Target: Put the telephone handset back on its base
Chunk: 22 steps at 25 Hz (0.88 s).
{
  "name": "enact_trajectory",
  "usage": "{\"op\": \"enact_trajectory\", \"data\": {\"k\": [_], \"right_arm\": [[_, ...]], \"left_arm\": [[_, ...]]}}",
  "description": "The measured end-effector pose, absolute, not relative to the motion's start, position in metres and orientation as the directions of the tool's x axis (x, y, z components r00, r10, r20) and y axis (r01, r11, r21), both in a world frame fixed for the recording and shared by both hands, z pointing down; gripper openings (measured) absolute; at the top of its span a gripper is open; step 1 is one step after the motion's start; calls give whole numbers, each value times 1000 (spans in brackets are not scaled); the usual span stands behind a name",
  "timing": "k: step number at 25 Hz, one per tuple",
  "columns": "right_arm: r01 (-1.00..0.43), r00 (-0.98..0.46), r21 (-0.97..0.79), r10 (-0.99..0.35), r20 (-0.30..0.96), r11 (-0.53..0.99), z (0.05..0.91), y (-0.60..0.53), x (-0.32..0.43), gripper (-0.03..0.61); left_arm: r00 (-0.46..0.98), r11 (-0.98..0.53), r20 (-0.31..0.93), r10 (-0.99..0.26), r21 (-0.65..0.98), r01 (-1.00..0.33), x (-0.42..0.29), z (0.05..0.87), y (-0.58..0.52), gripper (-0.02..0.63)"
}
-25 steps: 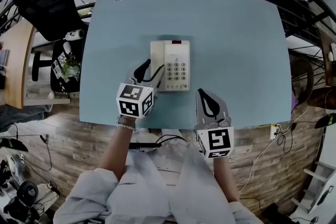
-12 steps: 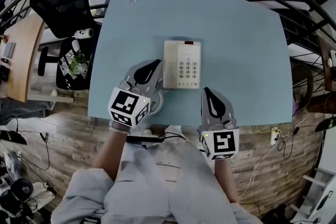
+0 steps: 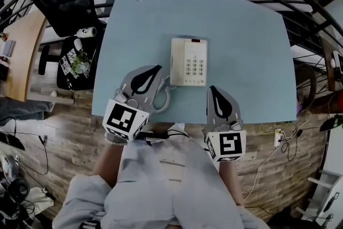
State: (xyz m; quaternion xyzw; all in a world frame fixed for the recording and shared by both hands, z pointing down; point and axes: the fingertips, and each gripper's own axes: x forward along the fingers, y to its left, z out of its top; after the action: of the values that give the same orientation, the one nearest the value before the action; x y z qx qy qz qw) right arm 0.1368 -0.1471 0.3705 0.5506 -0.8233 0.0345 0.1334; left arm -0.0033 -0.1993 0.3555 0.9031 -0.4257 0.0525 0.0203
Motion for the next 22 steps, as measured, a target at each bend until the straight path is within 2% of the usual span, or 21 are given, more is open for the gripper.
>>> {"op": "enact_trajectory", "data": {"k": [22], "right_arm": [[-916,-342,127,-906,249,380,365,-141,128,-2]], "left_arm": [[685,-685,77,-725,26,-728,-4,356,-177,3]]}}
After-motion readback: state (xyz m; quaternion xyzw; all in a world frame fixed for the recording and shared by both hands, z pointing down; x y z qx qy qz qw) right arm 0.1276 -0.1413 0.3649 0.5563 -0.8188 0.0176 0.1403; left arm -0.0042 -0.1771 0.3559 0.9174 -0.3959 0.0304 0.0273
